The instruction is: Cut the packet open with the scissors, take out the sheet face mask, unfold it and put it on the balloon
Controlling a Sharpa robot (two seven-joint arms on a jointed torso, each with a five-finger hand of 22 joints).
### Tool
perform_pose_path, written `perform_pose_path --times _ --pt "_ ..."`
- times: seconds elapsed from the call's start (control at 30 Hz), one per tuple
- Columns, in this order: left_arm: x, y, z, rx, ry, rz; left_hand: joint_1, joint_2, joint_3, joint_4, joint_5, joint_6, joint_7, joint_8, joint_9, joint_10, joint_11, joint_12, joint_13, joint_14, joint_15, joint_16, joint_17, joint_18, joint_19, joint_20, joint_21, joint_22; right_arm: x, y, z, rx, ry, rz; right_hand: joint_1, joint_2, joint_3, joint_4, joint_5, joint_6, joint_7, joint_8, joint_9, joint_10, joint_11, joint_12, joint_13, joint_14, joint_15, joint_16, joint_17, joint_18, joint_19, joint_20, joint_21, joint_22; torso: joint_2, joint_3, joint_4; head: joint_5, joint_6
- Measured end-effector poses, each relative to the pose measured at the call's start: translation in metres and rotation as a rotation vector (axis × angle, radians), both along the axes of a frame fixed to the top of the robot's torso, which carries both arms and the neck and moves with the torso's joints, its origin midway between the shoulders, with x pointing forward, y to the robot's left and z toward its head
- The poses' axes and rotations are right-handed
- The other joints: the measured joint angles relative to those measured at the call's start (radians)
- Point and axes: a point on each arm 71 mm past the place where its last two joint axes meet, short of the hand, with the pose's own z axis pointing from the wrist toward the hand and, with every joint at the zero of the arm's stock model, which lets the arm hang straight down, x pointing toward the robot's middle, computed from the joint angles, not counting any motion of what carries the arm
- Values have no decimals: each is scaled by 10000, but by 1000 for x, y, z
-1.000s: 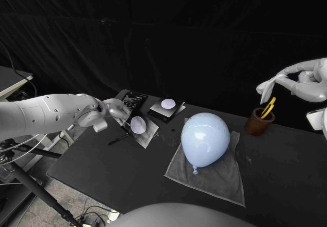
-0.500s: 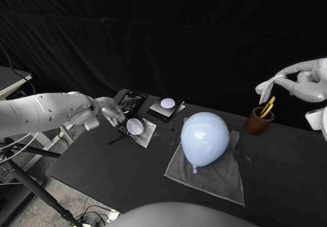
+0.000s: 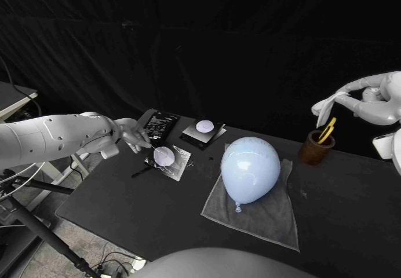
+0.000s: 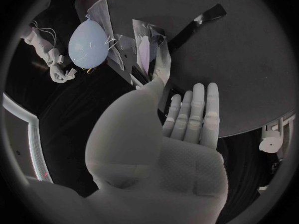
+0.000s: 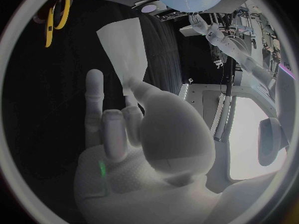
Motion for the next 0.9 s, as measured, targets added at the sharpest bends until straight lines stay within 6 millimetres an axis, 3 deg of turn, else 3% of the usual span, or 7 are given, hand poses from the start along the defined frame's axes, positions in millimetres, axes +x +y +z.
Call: perform_pose_path --times 0.07,0.17,0.27,0.5,0.6,0.8,0.9 --pt "1 5 4 93 -220 174 687 105 559 -328 0 -134 -17 211 43 -155 0 182 33 -72 -43 48 -102 -1 0 0 0 3 0 0 0 -2 5 -2 0 0 0 0 27 -1 0 17 0 0 0 0 0 18 -18 -17 0 -1 0 0 0 0 -2 0 -2 -12 16" --pt "4 13 12 226 -583 470 993 -592 2635 -911 0 -378 -47 622 43 -437 23 626 57 -105 -37 8 -496 -1 -59 -60 126 119 0 -1 0 -4 12 -6 0 0 0 0 37 -3 0 46 0 -1 0 1 0 34 -35 20 0 -3 0 0 0 -1 -3 0 -2 -39 26" --pt "6 17 17 273 -853 648 804 -902 3209 -1336 0 -511 -67 875 17 -614 65 878 58 -139 -3 102 -631 -2 -92 -92 264 238 0 -1 -1 -5 18 -5 0 0 0 0 37 -4 1 47 0 -1 1 2 0 35 -35 23 2 -5 0 0 0 -3 -5 -1 -4 -62 32" --pt "9 18 24 141 -1286 734 -5 -1018 2853 -1499 -1 -607 -68 1328 -6 -726 73 1453 139 -188 46 715 -616 -64 -107 -108 473 375 -1 -1 -1 -6 33 2 0 0 -1 -1 37 -26 -8 46 0 -1 2 3 0 35 -35 23 7 -8 0 0 0 -5 -3 -6 -6 -110 45" --pt "10 17 28 -63 -1512 719 -386 -950 2435 -1365 -1 -263 -69 1610 -52 -334 -156 1953 271 33 -173 1250 -456 -53 47 -170 668 466 -1 -1 -1 -8 37 -2 0 0 -10 -10 37 -36 -1 46 0 -2 2 3 0 34 -35 23 9 -10 0 0 0 -8 -3 -5 -5 -137 50" --pt "17 1 41 -946 -2146 492 -642 -811 2218 -1200 -1 984 82 1697 -473 791 -667 2996 582 1157 -693 2558 -89 37 1117 -744 1598 935 -1 -1 -2 -11 67 13 0 0 -11 -10 36 -38 -1 44 1 -15 15 4 0 33 -34 22 9 -14 0 0 0 10 -2 -1 -4 -304 137" --pt "23 -17 48 -1635 -2529 221 -519 -688 2214 -1302 -1 1586 62 1630 -647 1442 -963 3503 806 1851 -1011 3236 176 35 1765 -1220 2452 1421 -1 0 -3 -15 154 60 0 0 -11 -10 35 -40 -1 41 1 5 -5 4 0 33 -34 21 9 -17 0 0 0 11 -4 -1 -6 -454 219"
